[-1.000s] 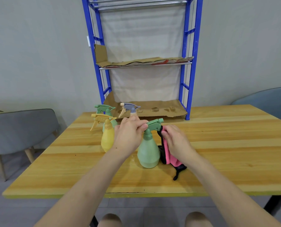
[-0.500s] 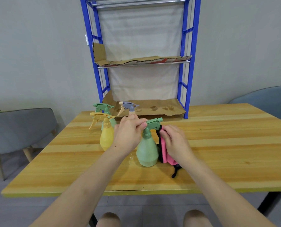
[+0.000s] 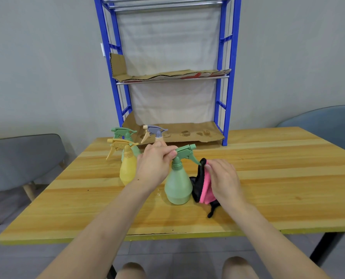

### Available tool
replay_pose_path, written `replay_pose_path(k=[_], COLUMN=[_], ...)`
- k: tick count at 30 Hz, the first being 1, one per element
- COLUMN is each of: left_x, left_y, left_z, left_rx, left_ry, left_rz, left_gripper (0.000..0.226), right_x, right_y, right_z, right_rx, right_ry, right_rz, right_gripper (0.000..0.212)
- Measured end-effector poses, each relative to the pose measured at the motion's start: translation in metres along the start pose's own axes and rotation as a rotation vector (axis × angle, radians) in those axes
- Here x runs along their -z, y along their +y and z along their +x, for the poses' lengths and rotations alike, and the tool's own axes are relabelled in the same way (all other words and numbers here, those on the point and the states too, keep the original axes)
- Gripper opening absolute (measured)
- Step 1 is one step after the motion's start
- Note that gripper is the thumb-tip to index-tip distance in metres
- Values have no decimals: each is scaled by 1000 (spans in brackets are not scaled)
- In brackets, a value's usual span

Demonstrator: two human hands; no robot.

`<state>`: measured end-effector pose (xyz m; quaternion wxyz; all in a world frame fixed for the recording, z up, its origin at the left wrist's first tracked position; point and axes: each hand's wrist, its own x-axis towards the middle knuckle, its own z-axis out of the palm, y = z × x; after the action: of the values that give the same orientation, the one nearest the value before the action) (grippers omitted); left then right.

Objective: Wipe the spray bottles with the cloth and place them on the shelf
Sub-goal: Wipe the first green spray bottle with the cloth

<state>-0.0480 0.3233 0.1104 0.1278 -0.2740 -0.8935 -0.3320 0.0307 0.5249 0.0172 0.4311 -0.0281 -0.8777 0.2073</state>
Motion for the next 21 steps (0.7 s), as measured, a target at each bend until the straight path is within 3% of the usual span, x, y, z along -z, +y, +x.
replay_pose_path(k=[8, 12, 17, 21], left_x=[-3, -2, -2, -2], left_y=[4, 3, 3, 3], left_z=[-4, -6, -7, -6], left_rx=[1, 2, -6, -10], left_ry=[21, 33, 34, 39], left_rz=[-12, -9, 5, -2], left_gripper=[27, 27, 27, 26], right_x=[-18, -25, -20, -19], right_y=[-32, -34, -18, -17], right_z=[25, 24, 21, 23], right_rx=[40, 116, 217, 209], right_ry=[63, 124, -24, -20], right_rz=[63, -77, -195, -225], right_gripper=[32, 34, 30, 25])
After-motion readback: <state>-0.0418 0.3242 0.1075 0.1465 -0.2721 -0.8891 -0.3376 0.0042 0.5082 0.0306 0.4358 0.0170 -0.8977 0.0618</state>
